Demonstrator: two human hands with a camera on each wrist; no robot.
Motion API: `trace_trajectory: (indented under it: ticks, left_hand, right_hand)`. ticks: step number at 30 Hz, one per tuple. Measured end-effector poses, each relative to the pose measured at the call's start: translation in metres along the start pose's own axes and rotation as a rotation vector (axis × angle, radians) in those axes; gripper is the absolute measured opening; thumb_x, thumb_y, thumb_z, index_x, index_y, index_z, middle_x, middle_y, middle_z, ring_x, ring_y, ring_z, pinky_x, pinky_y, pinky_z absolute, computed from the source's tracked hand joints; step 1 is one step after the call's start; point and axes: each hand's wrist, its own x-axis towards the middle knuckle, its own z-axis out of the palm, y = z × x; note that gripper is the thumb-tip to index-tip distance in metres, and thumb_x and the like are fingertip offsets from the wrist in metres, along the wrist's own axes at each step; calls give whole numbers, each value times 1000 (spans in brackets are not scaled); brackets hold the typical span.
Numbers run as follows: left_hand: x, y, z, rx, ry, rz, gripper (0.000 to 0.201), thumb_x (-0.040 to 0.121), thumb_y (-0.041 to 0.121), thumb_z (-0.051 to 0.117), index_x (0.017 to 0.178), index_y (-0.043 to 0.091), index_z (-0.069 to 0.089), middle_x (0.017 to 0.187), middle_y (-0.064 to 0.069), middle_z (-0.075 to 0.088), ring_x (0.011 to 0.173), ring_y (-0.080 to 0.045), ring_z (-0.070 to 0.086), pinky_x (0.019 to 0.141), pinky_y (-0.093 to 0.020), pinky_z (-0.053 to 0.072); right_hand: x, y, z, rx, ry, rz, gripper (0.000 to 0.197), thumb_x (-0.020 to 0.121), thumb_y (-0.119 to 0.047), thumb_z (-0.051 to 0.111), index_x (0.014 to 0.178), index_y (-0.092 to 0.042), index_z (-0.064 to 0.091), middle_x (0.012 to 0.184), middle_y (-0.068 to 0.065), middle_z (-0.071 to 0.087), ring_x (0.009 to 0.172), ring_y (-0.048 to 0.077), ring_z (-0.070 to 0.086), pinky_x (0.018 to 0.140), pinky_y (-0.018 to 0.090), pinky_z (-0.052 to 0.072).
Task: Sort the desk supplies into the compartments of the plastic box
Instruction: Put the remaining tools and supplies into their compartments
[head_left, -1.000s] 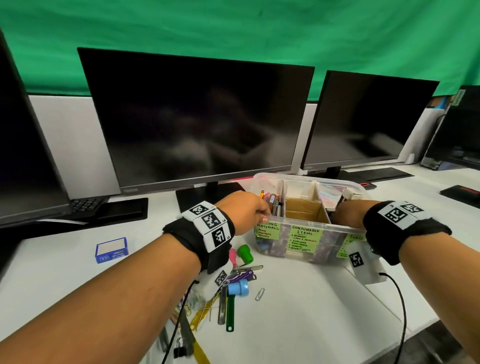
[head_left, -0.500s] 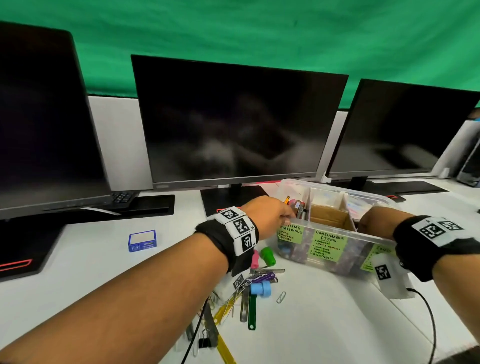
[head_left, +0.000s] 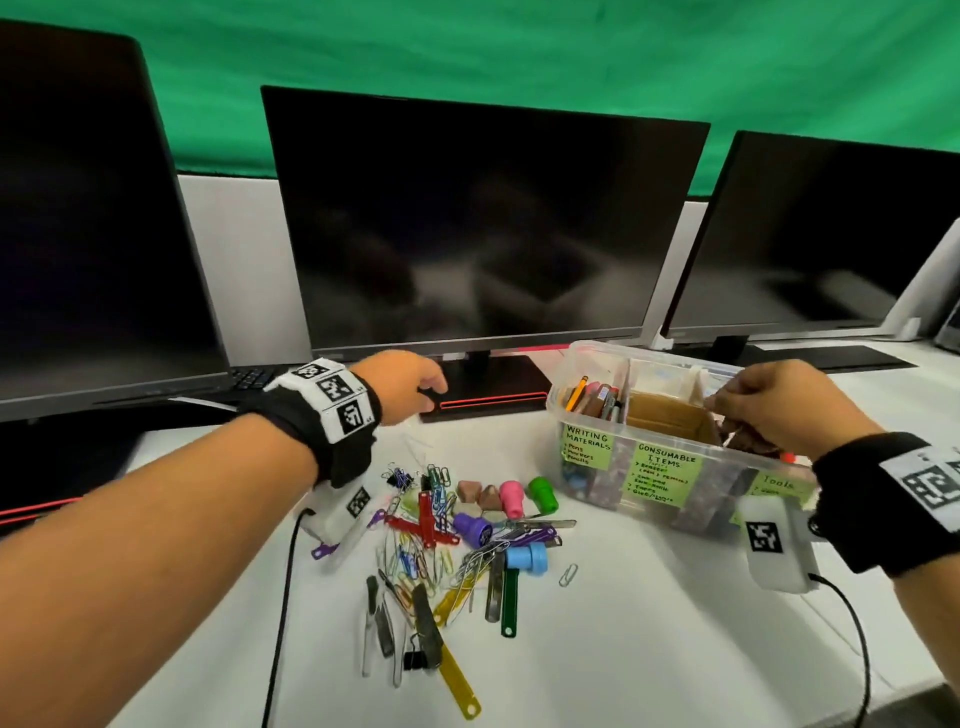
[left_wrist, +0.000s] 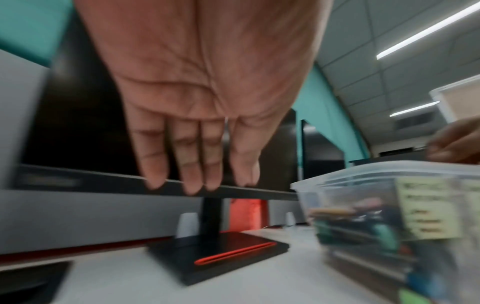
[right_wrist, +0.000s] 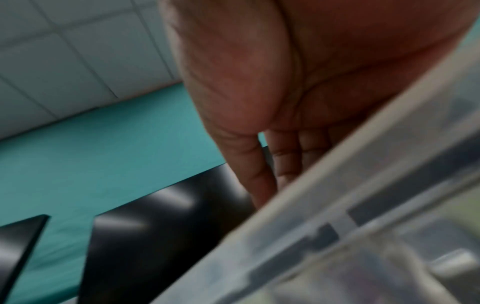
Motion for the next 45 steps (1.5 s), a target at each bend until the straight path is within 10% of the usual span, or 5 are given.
trace_trajectory:
  ticks: [8, 23, 36, 40, 45]
  left_hand:
    - [-35, -89, 30, 306, -441, -353, 68, 81, 33, 71, 141, 24, 38, 141, -2, 47, 126, -21, 49, 100, -26, 40]
    - [-34, -102, 57, 387, -267, -440, 51, 84, 33, 66, 130, 18, 49, 130, -4, 55, 117, -19, 56, 97, -26, 46]
    - [-32, -11, 11, -183, 85, -61, 40, 75, 32, 76, 111, 26, 57, 104, 8, 64, 93, -10, 61, 80, -23, 52]
    - [-38, 45, 2, -293, 210, 133, 54, 74, 31, 77, 122, 29, 51, 104, 18, 54, 95, -2, 55, 73, -10, 46]
    - [-34, 76, 5, -452, 278, 225, 75, 72, 29, 80, 134, 33, 39, 112, 16, 61, 101, -3, 59, 84, -22, 54]
  right_hand:
    - [-32, -8, 32, -108, -176, -173, 13, 80, -33, 72, 70, -24, 72, 75, -5, 73, 74, 14, 67, 75, 35, 55]
    - [-28, -24, 45, -89, -158, -176, 6, 83, -31, 70, 81, -26, 74, 87, -2, 73, 83, 15, 65, 81, 35, 55]
    - [-42, -52, 57, 19, 76, -354, 18, 88, -29, 63, 85, -14, 74, 83, 2, 72, 84, 19, 63, 77, 30, 50]
    - [-52, -71, 69, 292, -83, -328, 26, 86, -35, 65, 89, -11, 74, 84, 4, 73, 78, 14, 65, 75, 31, 52]
    - [-53, -76, 68, 552, -197, -192, 14, 84, -17, 70, 93, -8, 64, 81, 11, 69, 59, 10, 59, 53, 19, 48]
